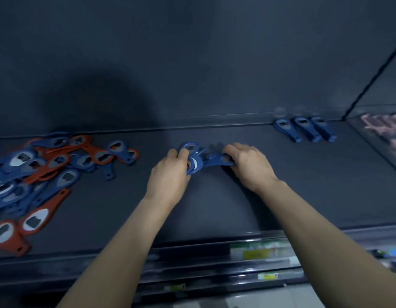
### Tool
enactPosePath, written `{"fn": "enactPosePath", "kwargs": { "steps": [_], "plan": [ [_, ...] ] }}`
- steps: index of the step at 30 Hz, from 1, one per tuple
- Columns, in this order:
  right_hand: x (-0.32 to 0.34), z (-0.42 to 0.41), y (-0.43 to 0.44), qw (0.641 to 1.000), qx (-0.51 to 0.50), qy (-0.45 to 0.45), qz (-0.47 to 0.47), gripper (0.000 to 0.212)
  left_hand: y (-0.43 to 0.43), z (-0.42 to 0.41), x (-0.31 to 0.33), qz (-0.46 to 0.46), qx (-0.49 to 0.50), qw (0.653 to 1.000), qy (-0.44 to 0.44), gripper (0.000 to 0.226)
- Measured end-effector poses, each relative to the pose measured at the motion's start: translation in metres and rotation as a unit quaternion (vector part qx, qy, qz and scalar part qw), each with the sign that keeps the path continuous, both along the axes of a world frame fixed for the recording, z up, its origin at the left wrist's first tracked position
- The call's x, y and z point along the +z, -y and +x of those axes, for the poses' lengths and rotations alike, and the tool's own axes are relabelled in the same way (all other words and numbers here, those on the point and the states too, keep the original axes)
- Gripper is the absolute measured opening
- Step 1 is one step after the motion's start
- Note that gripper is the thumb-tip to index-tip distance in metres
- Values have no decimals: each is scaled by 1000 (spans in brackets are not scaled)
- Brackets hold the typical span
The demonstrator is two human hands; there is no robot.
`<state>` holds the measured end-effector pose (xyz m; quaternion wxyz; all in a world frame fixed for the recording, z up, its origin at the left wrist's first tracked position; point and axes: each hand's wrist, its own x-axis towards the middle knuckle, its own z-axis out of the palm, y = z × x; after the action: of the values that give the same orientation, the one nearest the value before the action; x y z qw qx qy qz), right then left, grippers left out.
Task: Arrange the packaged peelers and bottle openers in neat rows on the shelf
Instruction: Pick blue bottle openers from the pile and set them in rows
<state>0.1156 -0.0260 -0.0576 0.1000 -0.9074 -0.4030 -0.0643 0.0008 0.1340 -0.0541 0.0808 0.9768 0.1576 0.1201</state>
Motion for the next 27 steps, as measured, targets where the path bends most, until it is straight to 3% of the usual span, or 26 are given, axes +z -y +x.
{"fn": "enactPosePath", "kwargs": {
  "steps": [8,14,16,21,27],
  "plan": [
    [-3,26,63,991,48,-119,41,42,63,21,-7,-70,24,997,-9,33],
    [1,34,81,980,58,-191,24,71,76,27,0,-210,41,977,-7,56],
    [2,35,81,975,59,-211,17,77,77,28,3,-234,45,971,-7,55],
    [5,37,76,983,41,-181,6,69,72,38,9,-250,34,968,-7,40],
    [10,39,77,966,16,-257,4,84,61,55,8,-258,39,965,-9,51]
  ]
}}
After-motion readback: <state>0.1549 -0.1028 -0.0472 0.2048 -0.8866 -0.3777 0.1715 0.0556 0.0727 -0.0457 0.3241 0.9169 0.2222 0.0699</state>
